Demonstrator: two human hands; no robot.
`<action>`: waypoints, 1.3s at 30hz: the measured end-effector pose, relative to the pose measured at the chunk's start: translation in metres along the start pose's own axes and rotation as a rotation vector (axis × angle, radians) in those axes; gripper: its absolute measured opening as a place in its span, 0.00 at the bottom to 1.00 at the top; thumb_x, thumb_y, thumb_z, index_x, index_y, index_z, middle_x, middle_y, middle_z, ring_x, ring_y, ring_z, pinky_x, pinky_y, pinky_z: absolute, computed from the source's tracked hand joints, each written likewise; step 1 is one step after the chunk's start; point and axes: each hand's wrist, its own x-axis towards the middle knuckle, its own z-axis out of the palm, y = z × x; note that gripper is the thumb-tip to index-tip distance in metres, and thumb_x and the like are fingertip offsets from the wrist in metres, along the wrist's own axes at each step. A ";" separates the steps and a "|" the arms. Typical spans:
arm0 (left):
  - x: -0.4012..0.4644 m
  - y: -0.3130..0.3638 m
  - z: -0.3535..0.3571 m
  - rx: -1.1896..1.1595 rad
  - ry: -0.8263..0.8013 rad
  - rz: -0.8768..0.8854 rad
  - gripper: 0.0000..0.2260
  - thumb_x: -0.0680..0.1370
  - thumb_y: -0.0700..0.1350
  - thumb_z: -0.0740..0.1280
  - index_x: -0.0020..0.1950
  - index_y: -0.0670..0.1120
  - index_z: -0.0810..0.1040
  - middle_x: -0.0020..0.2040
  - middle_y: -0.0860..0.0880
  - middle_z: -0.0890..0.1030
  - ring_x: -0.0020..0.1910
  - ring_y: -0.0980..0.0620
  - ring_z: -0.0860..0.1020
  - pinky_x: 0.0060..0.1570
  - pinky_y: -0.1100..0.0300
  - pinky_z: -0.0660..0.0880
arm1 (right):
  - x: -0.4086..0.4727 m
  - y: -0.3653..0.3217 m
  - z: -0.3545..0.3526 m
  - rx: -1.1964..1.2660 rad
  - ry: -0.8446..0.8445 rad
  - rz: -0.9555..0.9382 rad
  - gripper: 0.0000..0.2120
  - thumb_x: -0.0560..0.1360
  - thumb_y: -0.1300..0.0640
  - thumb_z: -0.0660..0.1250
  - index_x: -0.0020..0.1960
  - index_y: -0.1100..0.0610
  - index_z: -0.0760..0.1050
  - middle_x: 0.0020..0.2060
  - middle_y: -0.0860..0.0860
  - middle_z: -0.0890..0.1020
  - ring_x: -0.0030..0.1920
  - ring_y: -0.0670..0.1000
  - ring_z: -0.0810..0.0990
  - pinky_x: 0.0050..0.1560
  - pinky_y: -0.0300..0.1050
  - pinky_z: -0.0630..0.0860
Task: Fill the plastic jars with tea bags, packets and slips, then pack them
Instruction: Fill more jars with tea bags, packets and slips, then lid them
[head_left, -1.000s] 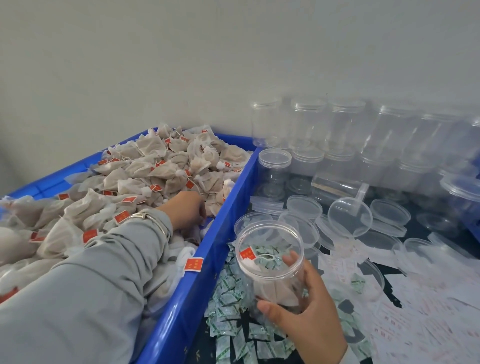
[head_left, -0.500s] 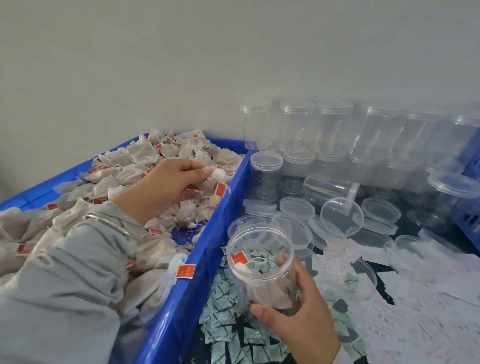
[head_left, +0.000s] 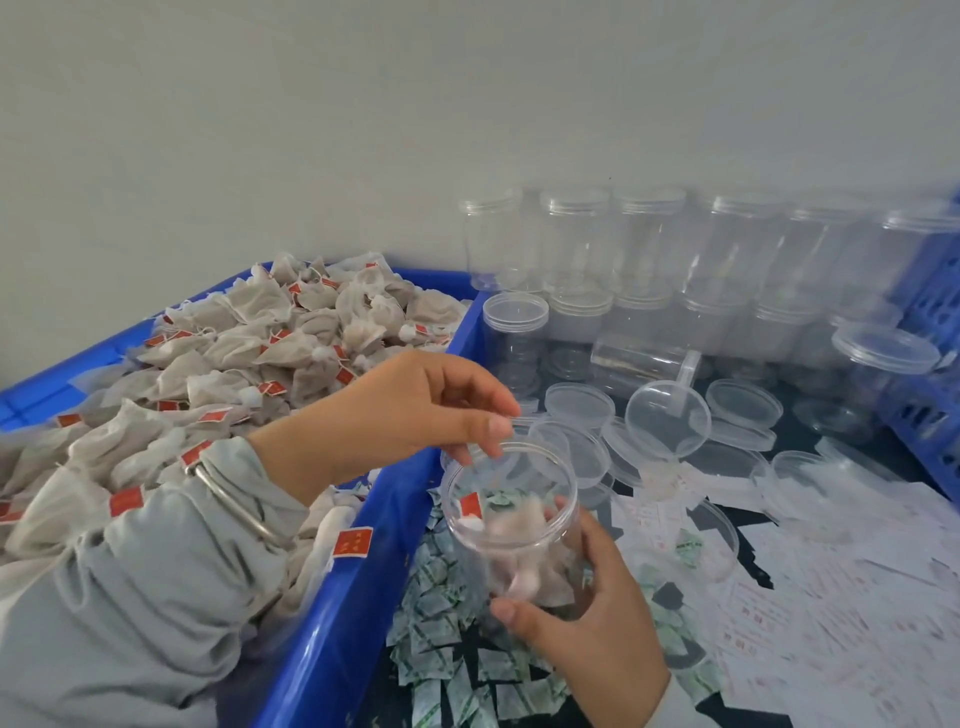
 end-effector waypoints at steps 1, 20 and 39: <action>0.001 -0.001 -0.003 -0.014 0.046 0.003 0.03 0.68 0.44 0.71 0.38 0.52 0.84 0.36 0.47 0.84 0.35 0.56 0.81 0.37 0.66 0.78 | 0.000 0.001 0.000 0.019 -0.007 0.003 0.54 0.47 0.41 0.79 0.71 0.45 0.64 0.65 0.42 0.74 0.64 0.43 0.74 0.62 0.48 0.75; 0.025 -0.122 -0.069 1.196 0.019 -0.582 0.20 0.76 0.37 0.61 0.68 0.44 0.68 0.64 0.44 0.75 0.62 0.46 0.74 0.50 0.62 0.67 | -0.001 -0.009 0.002 0.168 -0.041 -0.091 0.40 0.51 0.48 0.80 0.62 0.47 0.72 0.54 0.38 0.81 0.54 0.40 0.81 0.45 0.30 0.77; 0.019 -0.107 -0.084 0.952 0.404 -0.491 0.08 0.73 0.49 0.66 0.39 0.45 0.75 0.37 0.50 0.77 0.36 0.54 0.73 0.31 0.62 0.63 | -0.002 -0.006 0.001 0.110 -0.025 -0.074 0.40 0.55 0.56 0.83 0.63 0.46 0.69 0.54 0.27 0.76 0.53 0.30 0.76 0.42 0.24 0.73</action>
